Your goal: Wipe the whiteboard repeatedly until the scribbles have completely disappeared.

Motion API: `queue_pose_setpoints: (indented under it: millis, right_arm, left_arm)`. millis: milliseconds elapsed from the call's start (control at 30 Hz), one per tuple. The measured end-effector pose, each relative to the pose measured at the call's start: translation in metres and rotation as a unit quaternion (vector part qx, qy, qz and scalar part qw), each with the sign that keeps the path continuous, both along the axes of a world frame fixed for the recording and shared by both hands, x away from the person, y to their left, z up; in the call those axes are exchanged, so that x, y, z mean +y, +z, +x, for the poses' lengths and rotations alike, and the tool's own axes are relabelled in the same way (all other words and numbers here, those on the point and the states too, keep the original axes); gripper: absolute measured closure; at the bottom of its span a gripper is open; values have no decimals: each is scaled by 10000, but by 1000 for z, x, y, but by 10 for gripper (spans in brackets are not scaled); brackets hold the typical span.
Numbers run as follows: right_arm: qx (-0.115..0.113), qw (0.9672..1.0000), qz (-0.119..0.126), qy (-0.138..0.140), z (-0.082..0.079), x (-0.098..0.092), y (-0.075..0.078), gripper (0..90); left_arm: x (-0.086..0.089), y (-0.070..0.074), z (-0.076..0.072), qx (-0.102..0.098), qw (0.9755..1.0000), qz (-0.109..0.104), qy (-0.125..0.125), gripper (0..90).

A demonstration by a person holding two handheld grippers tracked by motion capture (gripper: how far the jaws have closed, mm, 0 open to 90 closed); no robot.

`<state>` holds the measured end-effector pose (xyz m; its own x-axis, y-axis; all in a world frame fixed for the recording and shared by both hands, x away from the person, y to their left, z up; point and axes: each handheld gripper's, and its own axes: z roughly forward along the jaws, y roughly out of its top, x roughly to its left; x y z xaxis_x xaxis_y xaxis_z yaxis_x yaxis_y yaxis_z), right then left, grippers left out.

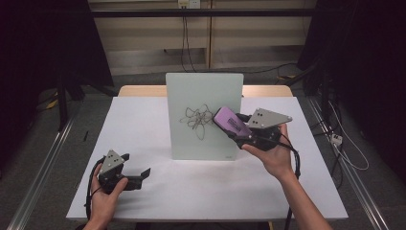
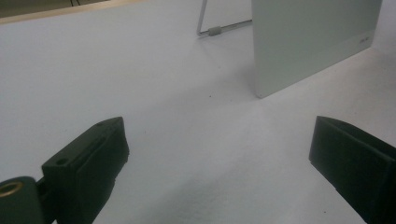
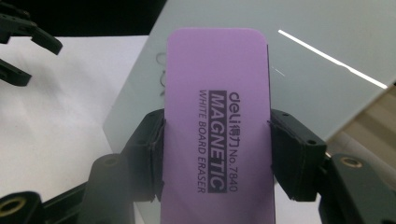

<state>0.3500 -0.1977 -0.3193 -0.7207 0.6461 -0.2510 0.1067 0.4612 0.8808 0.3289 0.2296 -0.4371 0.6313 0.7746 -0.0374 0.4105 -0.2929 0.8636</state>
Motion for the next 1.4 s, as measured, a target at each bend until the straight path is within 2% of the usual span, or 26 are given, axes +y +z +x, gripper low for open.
queue_pose_setpoints:
  millis: [533, 1100, 1400]
  right_arm:
    - [-341, 9994, -46, -48, 15, 10, 7, 415]
    - [-378, 9986, -181, -317, 29, 9, -6, 415]
    - [-394, 9984, -225, -323, 31, 10, -9, 416]
  left_arm:
    - [-1, 0, -2, -4, 10000, 45, 41, 43]
    - [0, 0, -3, 7, 10000, 17, 38, 43]
    - [1, 0, -3, 7, 10000, 34, 26, 43]
